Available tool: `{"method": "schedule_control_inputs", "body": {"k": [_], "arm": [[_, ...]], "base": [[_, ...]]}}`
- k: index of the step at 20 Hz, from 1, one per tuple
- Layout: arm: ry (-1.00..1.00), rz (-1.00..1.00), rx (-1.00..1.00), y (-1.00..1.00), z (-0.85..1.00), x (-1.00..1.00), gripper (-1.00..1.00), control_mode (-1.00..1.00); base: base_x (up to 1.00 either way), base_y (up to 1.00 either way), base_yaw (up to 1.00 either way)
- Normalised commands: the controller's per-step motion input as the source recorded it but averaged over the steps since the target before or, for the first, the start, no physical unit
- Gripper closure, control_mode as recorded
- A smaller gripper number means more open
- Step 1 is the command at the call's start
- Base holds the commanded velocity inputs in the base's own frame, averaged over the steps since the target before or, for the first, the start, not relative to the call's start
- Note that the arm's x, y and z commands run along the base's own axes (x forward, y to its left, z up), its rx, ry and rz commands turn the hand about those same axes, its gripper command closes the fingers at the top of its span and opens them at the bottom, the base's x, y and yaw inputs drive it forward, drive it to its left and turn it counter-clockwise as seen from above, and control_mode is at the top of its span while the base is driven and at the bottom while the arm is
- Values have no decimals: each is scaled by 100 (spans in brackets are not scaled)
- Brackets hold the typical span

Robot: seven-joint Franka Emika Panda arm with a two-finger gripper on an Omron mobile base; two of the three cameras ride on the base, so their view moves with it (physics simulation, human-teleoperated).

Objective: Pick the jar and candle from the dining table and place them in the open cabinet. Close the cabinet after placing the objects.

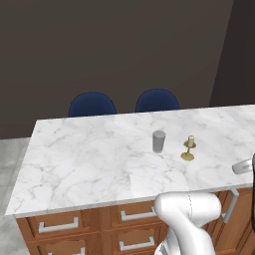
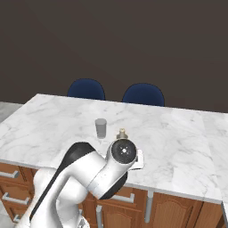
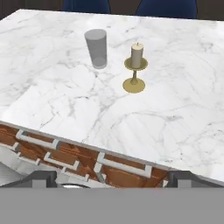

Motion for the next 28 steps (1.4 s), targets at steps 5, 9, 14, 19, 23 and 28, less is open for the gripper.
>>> {"method": "schedule_control_inputs", "body": {"k": [5, 9, 14, 19, 23, 28], "arm": [[-6, 20, 7, -48, 0, 27, -100, -100], [0, 21, 2, -47, -2, 37, -100, -100], [0, 21, 0, -42, -9, 41, -100, -100], [-4, 22, 0, -37, -15, 36, -100, -100], [-7, 21, 0, -27, -14, 34, -100, -100], [-7, 17, 1, -11, -12, 29, -100, -100]], "base": [[0, 0, 0], [0, 0, 0], [0, 0, 0], [0, 0, 0], [0, 0, 0], [0, 0, 0]]}}
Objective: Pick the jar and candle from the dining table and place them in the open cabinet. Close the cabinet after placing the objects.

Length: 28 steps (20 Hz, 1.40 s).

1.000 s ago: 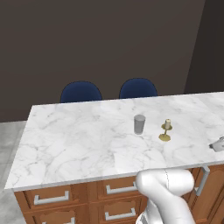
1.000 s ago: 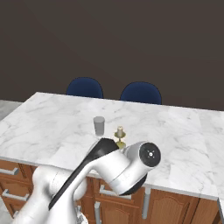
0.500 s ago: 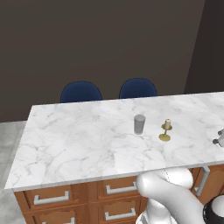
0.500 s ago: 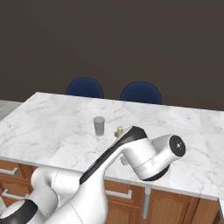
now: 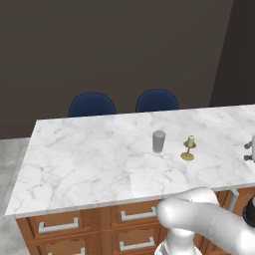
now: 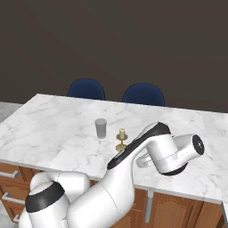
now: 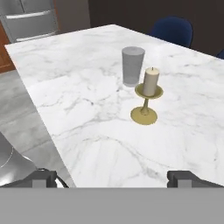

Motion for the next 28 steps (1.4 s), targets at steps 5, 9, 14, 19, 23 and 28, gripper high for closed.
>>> {"method": "schedule_control_inputs", "body": {"k": [5, 9, 14, 19, 23, 28], "arm": [[-2, 6, 0, 0, -6, 19, -100, -100], [0, 0, 0, 0, -5, 4, -100, -100], [0, -1, 0, 10, -6, 0, -100, -100], [0, -4, 0, 22, -10, 3, -100, -100], [0, -6, 0, 29, -12, 10, -100, -100], [0, -6, 0, 26, -10, 13, -100, -100]], "base": [[0, 0, 0], [0, 0, 0], [0, 0, 0], [0, 0, 0], [0, 0, 0], [0, 0, 0]]}}
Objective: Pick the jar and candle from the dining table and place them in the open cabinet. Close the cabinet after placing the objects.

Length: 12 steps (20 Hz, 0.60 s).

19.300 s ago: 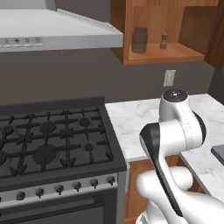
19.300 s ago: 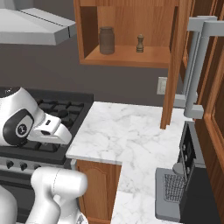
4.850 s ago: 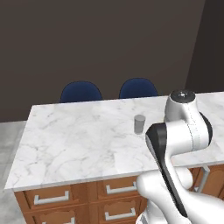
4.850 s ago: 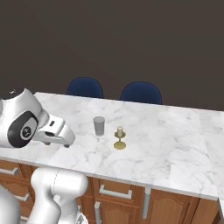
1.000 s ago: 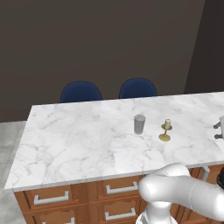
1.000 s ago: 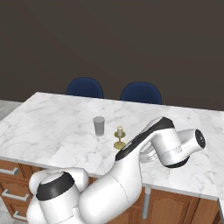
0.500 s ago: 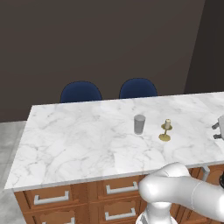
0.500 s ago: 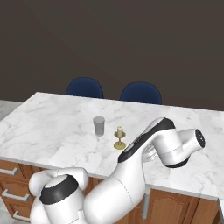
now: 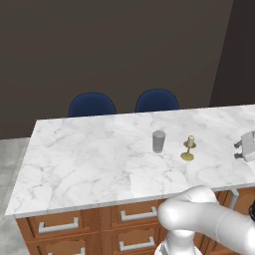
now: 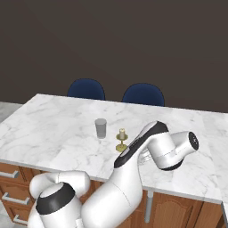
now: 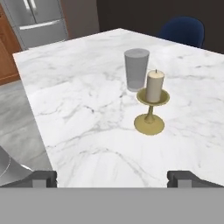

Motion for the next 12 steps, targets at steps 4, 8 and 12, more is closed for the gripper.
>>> {"method": "schedule_control_inputs", "body": {"k": [4, 8, 12], "arm": [[0, -3, 0, 16, -10, 14, -100, -100], [0, 0, 0, 1, -16, 16, -100, -100], [-2, 1, 0, 1, -15, 23, -100, -100]], "base": [[0, 0, 0], [0, 0, 0], [0, 0, 0]]}}
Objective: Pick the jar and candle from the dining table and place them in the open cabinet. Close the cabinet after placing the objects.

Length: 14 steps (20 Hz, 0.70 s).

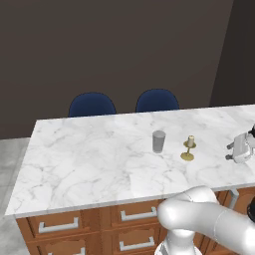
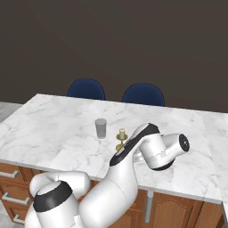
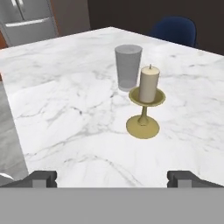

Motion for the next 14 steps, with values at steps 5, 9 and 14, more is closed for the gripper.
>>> {"method": "schedule_control_inputs", "body": {"k": [5, 9, 14], "arm": [[-4, 4, 0, 0, -12, 25, -100, -100], [-1, 2, 0, 1, -6, 17, -100, -100], [0, 0, 0, 0, -2, 3, -100, -100]], "base": [[0, 0, 0], [0, 0, 0], [0, 0, 0]]}}
